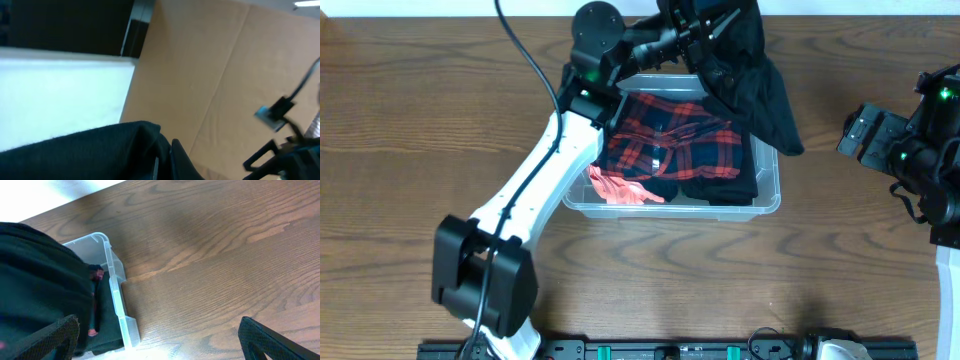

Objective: Pack container
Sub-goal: 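Lower the black garment into the bin and release it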

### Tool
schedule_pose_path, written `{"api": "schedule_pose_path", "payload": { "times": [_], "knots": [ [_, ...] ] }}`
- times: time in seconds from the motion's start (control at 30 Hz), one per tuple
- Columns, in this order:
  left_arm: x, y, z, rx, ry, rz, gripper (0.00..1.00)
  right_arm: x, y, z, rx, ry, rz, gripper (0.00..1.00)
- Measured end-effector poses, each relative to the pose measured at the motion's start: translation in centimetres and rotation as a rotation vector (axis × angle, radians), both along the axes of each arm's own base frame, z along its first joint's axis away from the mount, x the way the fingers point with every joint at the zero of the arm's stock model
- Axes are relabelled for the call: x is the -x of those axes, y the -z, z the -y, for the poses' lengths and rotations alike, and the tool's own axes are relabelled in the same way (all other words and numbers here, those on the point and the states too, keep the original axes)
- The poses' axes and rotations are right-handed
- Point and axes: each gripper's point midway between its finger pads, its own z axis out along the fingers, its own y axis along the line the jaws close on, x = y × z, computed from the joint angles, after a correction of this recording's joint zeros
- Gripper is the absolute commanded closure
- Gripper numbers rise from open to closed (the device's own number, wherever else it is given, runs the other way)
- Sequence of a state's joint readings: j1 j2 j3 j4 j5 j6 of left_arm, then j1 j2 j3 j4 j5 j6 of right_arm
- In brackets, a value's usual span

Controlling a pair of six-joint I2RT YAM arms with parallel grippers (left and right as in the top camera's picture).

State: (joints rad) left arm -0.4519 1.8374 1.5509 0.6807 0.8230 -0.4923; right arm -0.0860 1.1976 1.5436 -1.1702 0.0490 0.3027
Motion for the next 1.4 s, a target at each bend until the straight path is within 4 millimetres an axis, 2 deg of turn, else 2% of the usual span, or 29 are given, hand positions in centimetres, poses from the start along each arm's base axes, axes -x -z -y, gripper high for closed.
{"api": "schedule_pose_path", "payload": {
  "times": [0.1, 0.23, 0.4, 0.63, 0.8, 0.87, 0.97, 1.17, 1.3, 1.4],
  "knots": [
    [-0.8, 1.6, 0.4, -0.015, -0.001, -0.033, 0.94, 0.0, 0.0, 0.0, 0.000, 0.000, 0.000, 0.01],
    [-0.9, 2.0, 0.4, -0.020, 0.000, -0.045, 0.94, 0.0, 0.0, 0.0, 0.000, 0.000, 0.000, 0.01],
    [-0.2, 3.3, 0.8, -0.065, 0.073, -0.121, 0.94, 0.0, 0.0, 0.0, 0.000, 0.000, 0.000, 0.01],
    [1.5, 7.3, 0.9, -0.162, 0.208, -0.358, 0.94, 0.0, 0.0, 0.0, 0.000, 0.000, 0.000, 0.01],
    [2.5, 9.5, 0.3, -0.220, 0.252, -0.515, 0.94, 0.0, 0.0, 0.0, 0.000, 0.000, 0.000, 0.01],
    [2.7, 10.4, -0.5, -0.248, 0.240, -0.583, 0.94, 0.0, 0.0, 0.0, 0.000, 0.000, 0.000, 0.01],
    [2.8, 12.6, -2.6, -0.310, 0.180, -0.717, 0.93, 0.0, 0.0, 0.0, 0.000, 0.000, 0.001, 0.01],
    [2.9, 19.5, -8.8, -0.518, -0.070, -0.989, 0.92, 0.0, 0.0, 0.0, 0.000, 0.000, 0.000, 0.01],
    [4.6, 22.9, -12.3, -0.696, -0.200, -1.086, 0.86, 0.0, 0.0, 0.0, 0.000, 0.000, 0.000, 0.01],
    [6.4, 24.4, -14.9, -0.851, -0.308, -1.130, 0.83, 0.0, 0.0, 0.0, 0.000, 0.000, 0.000, 0.01]
  ]
}}
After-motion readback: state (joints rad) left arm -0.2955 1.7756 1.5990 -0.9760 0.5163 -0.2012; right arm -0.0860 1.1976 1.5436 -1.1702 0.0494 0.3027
